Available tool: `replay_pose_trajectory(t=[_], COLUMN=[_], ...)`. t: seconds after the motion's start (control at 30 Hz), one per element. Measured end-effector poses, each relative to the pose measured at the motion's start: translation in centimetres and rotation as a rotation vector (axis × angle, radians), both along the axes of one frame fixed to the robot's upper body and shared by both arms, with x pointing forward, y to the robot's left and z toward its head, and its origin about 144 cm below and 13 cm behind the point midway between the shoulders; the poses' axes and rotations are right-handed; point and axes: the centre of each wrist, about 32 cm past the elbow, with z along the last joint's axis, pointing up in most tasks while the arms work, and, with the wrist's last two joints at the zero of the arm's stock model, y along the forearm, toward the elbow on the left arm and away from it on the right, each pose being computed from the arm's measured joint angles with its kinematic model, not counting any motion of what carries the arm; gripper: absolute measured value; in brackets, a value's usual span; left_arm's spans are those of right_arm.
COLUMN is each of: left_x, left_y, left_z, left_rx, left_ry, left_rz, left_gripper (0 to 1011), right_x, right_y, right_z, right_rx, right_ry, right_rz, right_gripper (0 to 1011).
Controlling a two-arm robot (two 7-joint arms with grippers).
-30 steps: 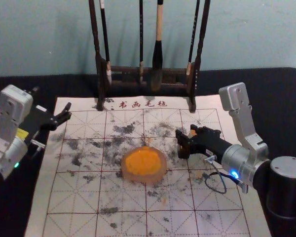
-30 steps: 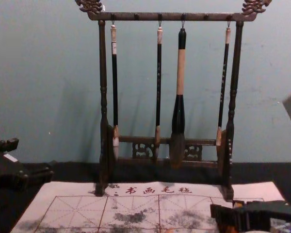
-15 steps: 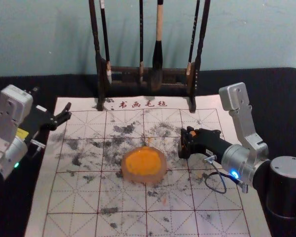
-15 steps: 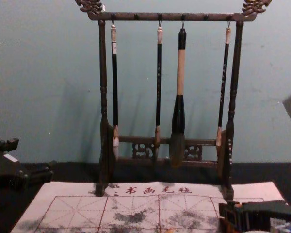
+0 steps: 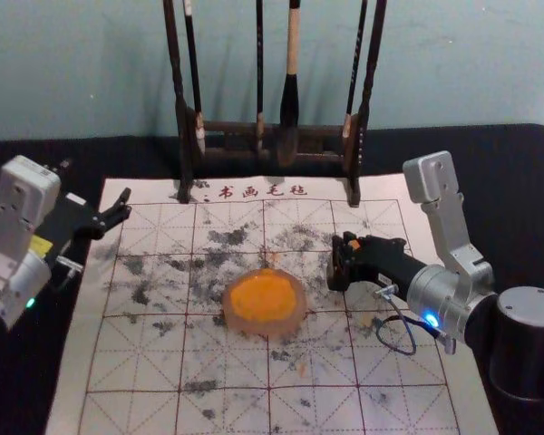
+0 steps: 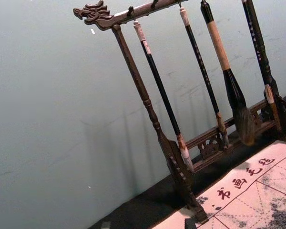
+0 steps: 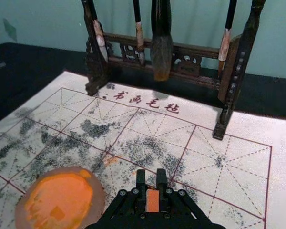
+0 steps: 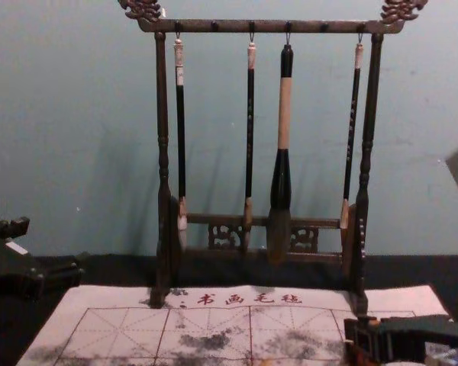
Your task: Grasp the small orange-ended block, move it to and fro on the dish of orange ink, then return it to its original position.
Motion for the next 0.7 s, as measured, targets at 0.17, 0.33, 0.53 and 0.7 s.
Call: replay_pose_trajectory(t=[0.17,0.33,0.53,0.7], left_x=[0.0,0.0,0.0,0.0], left_y=[0.0,0.0,0.0,0.0], left_z=[0.0,0.0,0.0,0.0], left_rx=[0.0,0.0,0.0,0.0], left_ry=[0.0,0.0,0.0,0.0], left_rz=[0.0,0.0,0.0,0.0], left_gripper=[1001,1001,1001,1001], right_x=[0.0,0.2,0.4,0.5], right_y=[-0.1,-0.2,-0.5,-0.9], right_z=[0.4,0.9,1.9,2.8], right_rx=[0.017,0.027,0.037,0.043], right_ry=[-0.021,-0.044,-0.073,-0.107], right_rz=[0.003,0.006,0.013,0.024], right_gripper=[111,111,111,111])
